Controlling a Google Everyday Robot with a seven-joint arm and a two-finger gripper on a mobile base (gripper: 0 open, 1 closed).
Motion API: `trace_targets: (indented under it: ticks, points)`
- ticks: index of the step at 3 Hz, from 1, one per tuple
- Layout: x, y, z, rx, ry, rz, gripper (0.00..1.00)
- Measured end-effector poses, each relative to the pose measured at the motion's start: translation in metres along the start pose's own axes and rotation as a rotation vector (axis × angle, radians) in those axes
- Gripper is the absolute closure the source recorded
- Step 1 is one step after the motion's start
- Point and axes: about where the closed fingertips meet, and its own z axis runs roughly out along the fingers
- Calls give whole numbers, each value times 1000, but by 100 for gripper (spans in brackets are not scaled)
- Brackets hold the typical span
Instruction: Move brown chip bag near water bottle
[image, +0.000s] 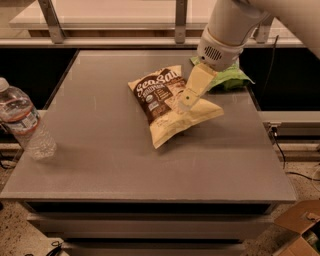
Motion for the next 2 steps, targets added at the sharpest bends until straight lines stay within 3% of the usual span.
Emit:
trace_targets:
  ticks: [2]
  points:
    - [-22,-4,32,-42,22,60,0]
